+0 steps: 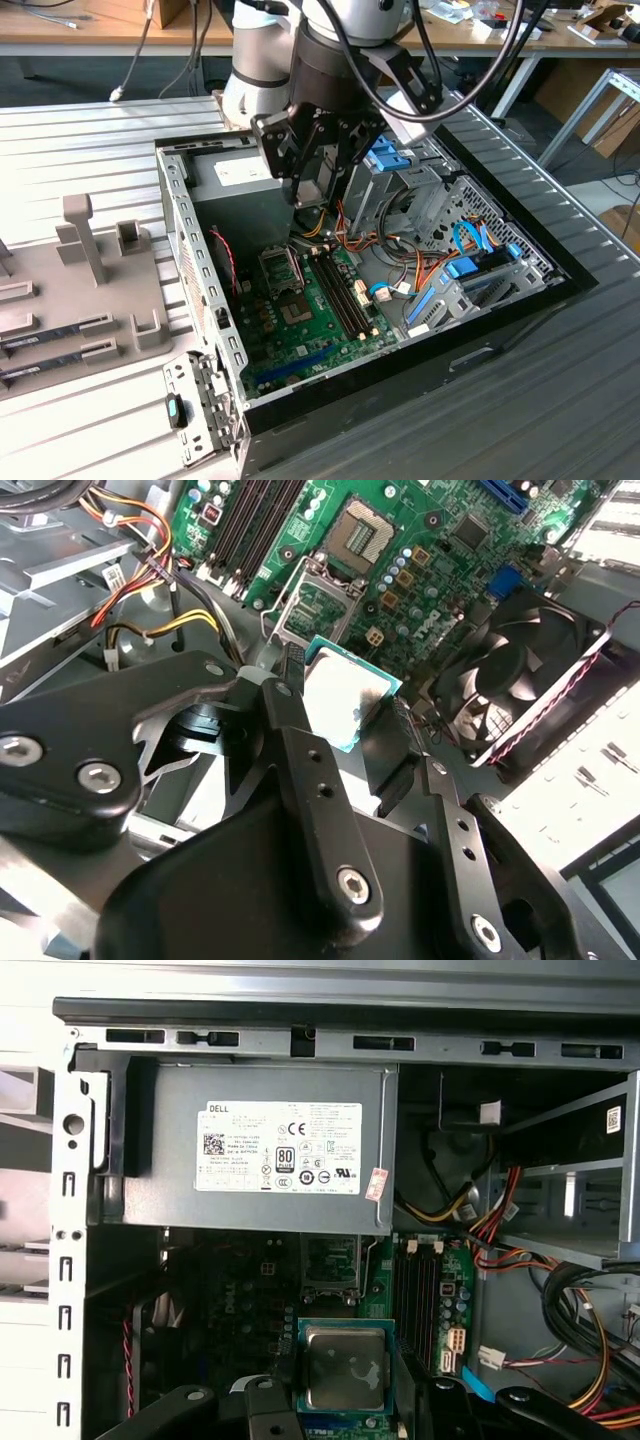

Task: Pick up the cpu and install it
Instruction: 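Pick up the cpu and move it towards the insertion slot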

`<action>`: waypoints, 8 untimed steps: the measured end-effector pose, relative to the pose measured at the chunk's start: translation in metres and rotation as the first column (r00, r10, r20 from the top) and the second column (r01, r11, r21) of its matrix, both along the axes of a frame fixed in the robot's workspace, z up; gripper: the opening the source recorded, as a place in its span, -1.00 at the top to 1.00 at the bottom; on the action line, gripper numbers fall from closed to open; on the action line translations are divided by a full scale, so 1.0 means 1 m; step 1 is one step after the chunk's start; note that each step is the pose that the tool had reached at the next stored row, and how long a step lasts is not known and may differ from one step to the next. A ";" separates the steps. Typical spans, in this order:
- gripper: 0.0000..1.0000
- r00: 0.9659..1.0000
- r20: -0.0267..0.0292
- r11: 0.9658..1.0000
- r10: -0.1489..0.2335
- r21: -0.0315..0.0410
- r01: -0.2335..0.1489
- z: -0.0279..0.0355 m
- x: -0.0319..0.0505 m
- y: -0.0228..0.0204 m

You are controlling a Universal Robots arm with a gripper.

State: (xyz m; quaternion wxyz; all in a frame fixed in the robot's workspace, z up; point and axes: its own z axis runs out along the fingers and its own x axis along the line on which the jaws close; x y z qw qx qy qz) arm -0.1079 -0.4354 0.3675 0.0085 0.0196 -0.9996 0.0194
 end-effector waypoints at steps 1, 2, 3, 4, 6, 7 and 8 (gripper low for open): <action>0.05 1.000 0.000 1.000 0.000 0.000 0.000 -0.0004 0.0000 -0.0001; 0.05 1.000 0.000 1.000 0.000 0.000 0.000 -0.0008 0.0000 -0.0002; 0.05 1.000 0.000 1.000 0.000 0.000 0.000 -0.0010 0.0000 -0.0003; 0.05 1.000 0.000 1.000 0.000 0.000 0.000 -0.0013 0.0000 -0.0004; 0.05 1.000 0.000 1.000 0.000 0.000 0.000 -0.0024 0.0000 -0.0007; 0.05 1.000 0.000 1.000 0.000 0.000 0.000 -0.0028 0.0000 -0.0008; 0.05 1.000 0.000 1.000 0.000 0.000 0.000 -0.0034 0.0000 -0.0010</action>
